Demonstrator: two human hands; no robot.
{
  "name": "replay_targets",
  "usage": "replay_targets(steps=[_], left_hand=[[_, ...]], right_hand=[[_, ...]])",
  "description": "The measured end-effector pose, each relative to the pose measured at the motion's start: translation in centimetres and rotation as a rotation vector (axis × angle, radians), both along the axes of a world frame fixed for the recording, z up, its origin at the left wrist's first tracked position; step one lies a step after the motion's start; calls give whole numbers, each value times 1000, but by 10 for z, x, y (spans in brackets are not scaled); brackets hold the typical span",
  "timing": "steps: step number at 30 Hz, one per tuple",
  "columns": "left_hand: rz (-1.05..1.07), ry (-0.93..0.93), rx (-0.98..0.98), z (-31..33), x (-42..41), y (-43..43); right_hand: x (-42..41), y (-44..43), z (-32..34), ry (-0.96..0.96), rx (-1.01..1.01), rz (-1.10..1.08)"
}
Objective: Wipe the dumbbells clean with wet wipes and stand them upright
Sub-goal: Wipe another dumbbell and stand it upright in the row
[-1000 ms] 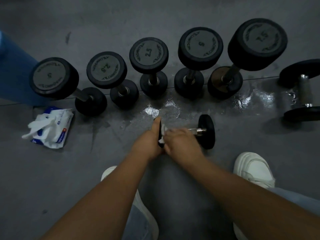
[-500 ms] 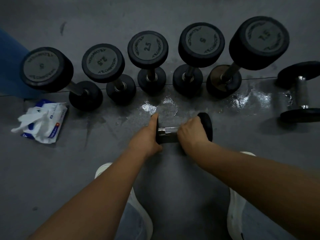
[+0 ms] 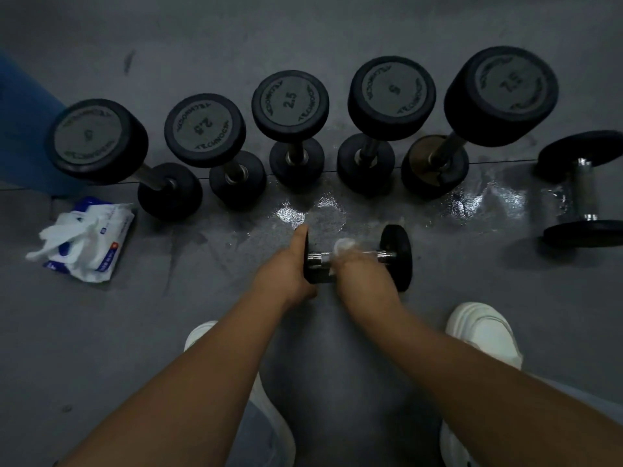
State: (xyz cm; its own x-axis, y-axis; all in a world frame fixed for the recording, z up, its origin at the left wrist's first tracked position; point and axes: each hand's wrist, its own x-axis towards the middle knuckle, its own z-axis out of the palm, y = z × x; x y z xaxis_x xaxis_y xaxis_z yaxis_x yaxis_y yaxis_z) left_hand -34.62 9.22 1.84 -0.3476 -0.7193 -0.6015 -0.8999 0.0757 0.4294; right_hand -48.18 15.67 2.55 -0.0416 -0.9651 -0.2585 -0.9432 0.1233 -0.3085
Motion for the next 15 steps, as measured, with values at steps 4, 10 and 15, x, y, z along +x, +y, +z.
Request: replay_targets(steps=[4, 10, 15], left_hand=[[-6, -17, -6, -1, 1, -2], [-15, -17, 7, -1, 3, -4], [33, -24, 44, 3, -4, -14]], right_hand=[[-9, 5, -25, -9, -133, -127], [-10, -7, -26, -20, -116, 20], [-17, -17, -26, 160, 99, 153]])
